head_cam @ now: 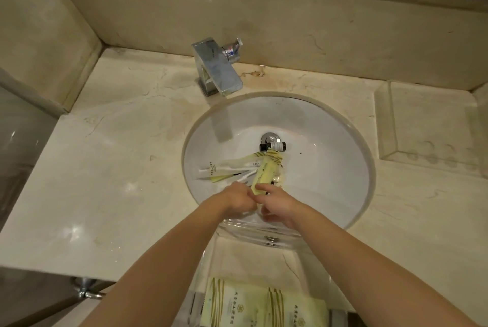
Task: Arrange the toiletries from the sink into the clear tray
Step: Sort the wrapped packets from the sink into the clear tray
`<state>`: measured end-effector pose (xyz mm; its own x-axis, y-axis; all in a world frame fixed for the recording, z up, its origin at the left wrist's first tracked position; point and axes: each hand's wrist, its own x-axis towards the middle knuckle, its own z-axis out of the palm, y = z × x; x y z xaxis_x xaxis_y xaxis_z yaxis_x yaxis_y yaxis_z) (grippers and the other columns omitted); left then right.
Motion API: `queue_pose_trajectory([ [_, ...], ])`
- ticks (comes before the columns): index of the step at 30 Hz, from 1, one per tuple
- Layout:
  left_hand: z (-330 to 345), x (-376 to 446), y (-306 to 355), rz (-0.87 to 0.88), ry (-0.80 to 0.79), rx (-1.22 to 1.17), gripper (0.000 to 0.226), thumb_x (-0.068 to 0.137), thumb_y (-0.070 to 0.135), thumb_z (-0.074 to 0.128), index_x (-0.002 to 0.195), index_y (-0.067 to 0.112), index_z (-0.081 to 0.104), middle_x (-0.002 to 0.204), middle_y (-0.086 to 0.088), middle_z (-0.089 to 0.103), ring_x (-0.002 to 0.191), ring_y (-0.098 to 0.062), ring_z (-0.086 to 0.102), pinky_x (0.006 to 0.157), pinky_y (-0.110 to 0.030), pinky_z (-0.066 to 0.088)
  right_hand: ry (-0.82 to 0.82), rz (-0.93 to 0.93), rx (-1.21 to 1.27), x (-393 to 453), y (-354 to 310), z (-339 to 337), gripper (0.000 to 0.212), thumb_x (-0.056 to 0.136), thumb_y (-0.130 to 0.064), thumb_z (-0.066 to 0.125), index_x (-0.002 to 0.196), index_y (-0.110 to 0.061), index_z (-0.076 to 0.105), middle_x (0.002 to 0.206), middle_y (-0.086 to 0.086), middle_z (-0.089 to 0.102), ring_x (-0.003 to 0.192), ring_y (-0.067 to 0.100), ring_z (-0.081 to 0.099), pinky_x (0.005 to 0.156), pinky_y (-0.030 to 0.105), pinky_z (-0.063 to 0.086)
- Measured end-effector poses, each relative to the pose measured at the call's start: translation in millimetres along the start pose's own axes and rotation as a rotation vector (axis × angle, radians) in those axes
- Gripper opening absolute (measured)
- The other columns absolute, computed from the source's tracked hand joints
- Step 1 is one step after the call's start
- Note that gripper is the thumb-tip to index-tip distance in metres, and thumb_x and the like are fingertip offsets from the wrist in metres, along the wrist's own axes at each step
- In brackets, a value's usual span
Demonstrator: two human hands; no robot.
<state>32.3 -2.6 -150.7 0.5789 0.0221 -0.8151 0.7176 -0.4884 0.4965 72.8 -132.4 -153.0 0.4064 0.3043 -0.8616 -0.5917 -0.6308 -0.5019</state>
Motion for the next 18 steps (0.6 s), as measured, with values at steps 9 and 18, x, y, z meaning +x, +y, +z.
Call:
queue_pose_trajectory([
  [9, -4, -2, 1, -0.008, -0.062, -0.239, 0.027, 0.078, -0.006, 0.048, 0.089, 0.016, 0.058, 0.073, -0.005, 0.049, 0.06, -0.015, 0.042, 0.05, -0.025, 0.032, 0.216, -0.056, 0.054, 15, 3, -1, 0.013, 0.083, -0.013, 0.064, 0.079, -0.018, 0.052, 0.085, 0.008, 0.058, 0.075, 0.023, 0.054, 0.07, 0.036, 0.049],
  [18, -7, -9, 25, 0.079, 0.195, -0.322, 0.017, 0.092, 0.012, 0.053, 0.076, 0.017, 0.051, 0.087, -0.01, 0.059, 0.082, -0.026, 0.059, 0.073, -0.035, 0.049, 0.21, -0.122, 0.158, -15, -8, -12, 0.069, 0.078, 0.009, 0.062, 0.138, -0.009, 0.033, 0.1, 0.011, 0.062, 0.079, 0.023, 0.063, 0.061, 0.031, 0.055],
])
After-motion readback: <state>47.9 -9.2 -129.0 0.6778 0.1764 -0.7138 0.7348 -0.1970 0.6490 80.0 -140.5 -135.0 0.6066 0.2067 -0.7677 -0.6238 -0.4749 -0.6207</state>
